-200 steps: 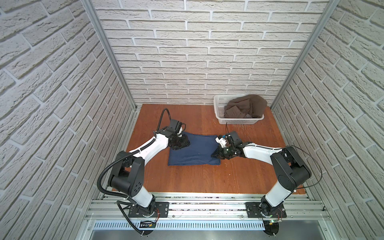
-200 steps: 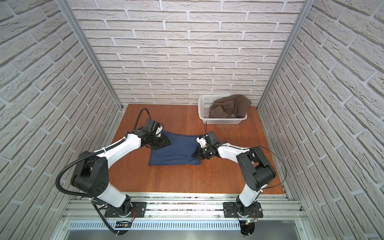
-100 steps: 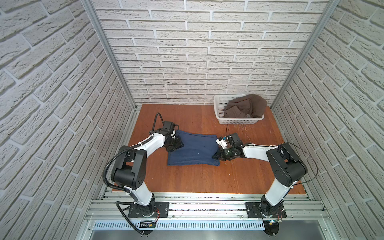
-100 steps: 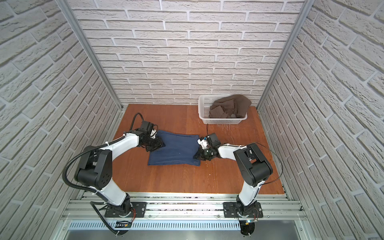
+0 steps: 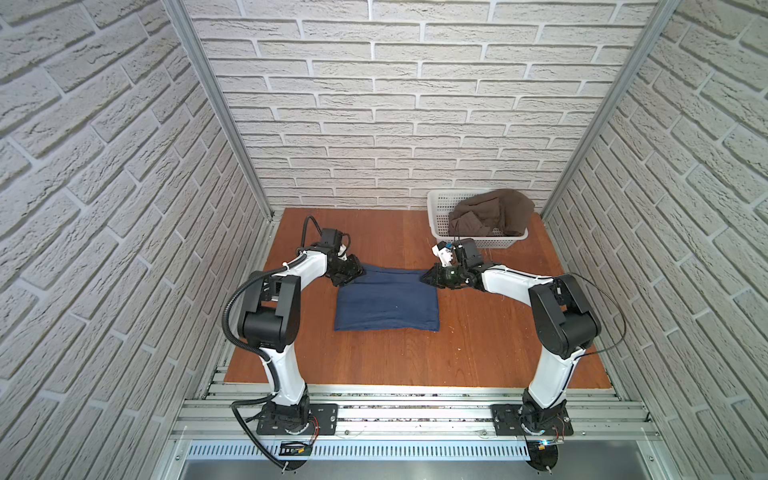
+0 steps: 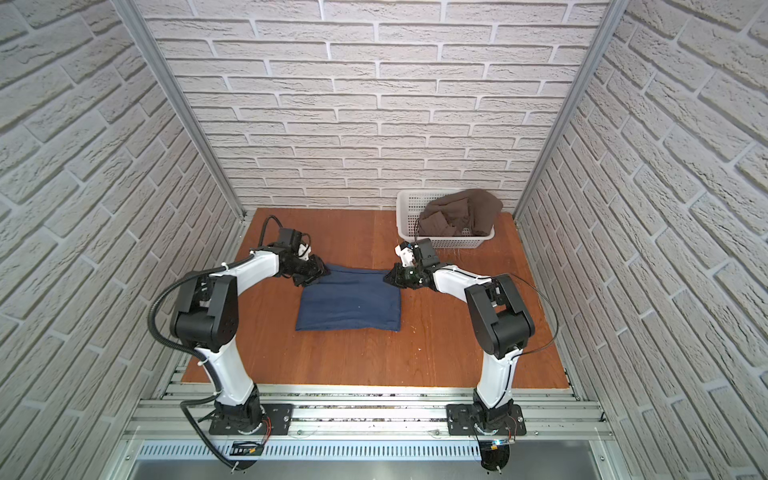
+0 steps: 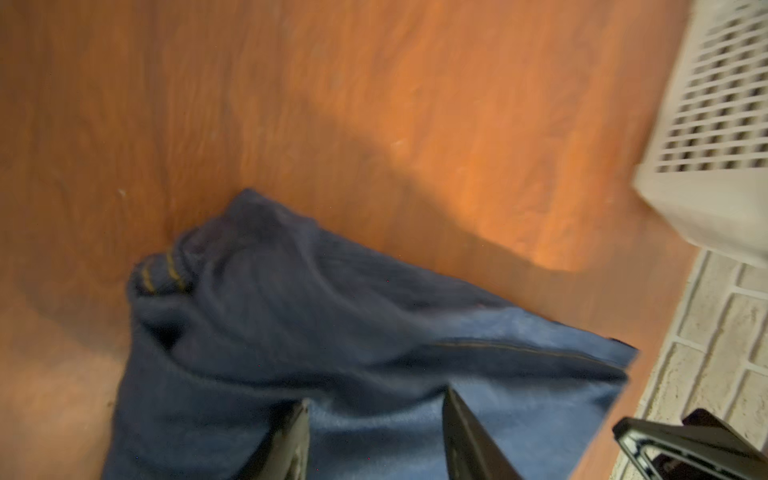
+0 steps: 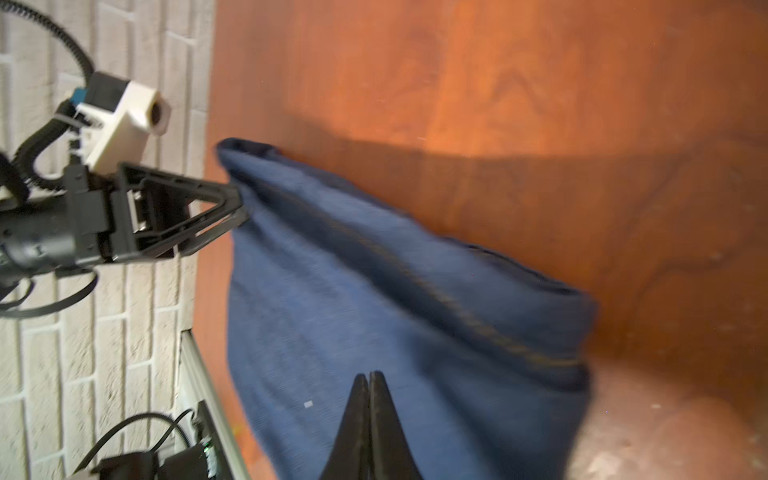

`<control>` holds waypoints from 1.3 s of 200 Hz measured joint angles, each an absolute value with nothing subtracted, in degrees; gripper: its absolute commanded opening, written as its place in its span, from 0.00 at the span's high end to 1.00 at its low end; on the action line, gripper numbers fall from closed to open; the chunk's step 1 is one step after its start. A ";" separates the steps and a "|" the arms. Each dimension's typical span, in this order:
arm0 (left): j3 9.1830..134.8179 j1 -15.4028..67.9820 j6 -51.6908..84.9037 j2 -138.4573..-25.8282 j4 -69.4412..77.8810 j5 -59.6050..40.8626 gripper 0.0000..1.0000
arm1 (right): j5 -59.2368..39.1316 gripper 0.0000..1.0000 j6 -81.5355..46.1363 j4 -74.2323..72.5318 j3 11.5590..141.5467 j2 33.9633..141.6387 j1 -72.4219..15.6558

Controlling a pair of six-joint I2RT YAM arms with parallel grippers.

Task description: Fold and stack the trousers

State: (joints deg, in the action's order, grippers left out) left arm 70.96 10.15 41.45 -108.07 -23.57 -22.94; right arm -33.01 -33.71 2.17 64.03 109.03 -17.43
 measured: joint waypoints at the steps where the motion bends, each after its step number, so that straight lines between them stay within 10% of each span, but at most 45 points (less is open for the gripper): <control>1: 70.96 10.13 41.50 -108.14 -23.59 -22.98 0.48 | -32.97 0.94 -33.78 2.15 63.96 109.21 -17.37; 91: 72.64 9.41 40.93 -102.54 -28.69 -21.26 0.46 | -30.24 0.83 -33.58 3.64 59.59 106.26 -15.84; 159: 73.25 29.47 42.02 -84.05 -37.76 -0.30 0.35 | -27.99 0.62 -28.62 6.35 57.14 91.07 -19.73; 260: 69.17 47.11 51.05 -101.84 -43.81 15.51 0.25 | -18.92 0.58 -22.94 8.21 48.21 78.50 -20.84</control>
State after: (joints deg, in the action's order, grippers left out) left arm 69.17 47.11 51.05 -101.84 -43.81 15.51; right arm -18.92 -22.94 8.21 48.21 78.50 -20.84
